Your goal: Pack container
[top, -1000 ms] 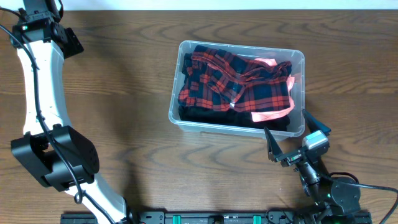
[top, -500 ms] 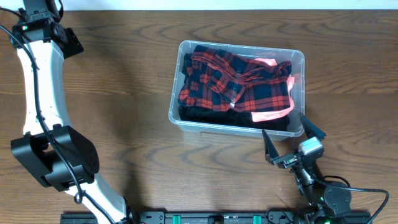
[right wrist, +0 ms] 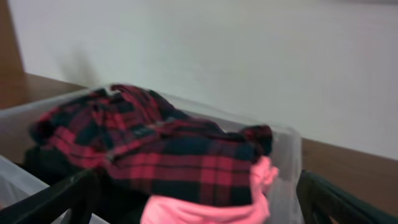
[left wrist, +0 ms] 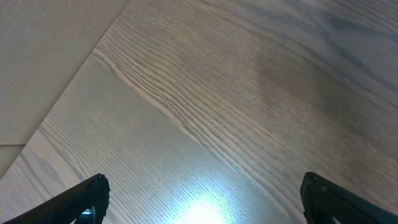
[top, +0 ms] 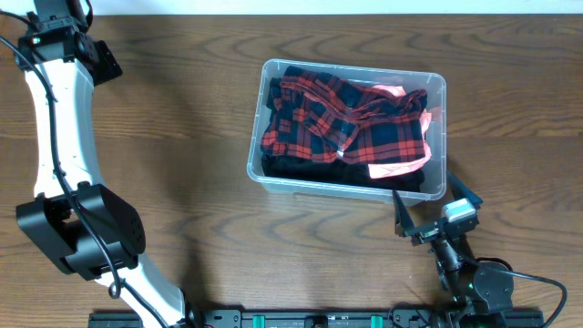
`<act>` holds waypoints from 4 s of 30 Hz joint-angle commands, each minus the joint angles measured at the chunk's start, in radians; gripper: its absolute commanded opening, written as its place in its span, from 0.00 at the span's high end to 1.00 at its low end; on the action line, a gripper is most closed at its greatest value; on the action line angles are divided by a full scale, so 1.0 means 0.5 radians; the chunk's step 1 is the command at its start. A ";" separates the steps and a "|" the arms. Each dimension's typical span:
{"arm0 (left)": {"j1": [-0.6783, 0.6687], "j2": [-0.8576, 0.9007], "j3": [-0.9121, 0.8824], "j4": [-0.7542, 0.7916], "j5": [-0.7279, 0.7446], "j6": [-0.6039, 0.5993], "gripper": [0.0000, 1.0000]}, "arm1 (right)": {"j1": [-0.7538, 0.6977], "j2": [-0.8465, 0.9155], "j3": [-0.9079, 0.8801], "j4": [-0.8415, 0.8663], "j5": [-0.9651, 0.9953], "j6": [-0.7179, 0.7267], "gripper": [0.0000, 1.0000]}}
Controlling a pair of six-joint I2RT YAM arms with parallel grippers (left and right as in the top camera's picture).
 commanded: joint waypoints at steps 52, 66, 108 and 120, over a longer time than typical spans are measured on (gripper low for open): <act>0.005 0.010 0.001 -0.005 -0.025 -0.002 0.02 | -0.237 -0.018 -0.005 -0.258 0.023 -0.101 0.01; -0.024 0.016 -0.002 -0.005 -0.025 -0.002 0.02 | -0.237 -0.018 -0.005 -0.258 0.022 -0.101 0.01; -0.819 -1.139 -0.336 -0.004 -0.026 -0.002 0.02 | -0.237 -0.018 -0.005 -0.258 0.022 -0.101 0.01; -0.819 -1.785 -1.386 0.012 0.108 -0.003 0.02 | -0.237 -0.018 -0.005 -0.258 0.022 -0.101 0.01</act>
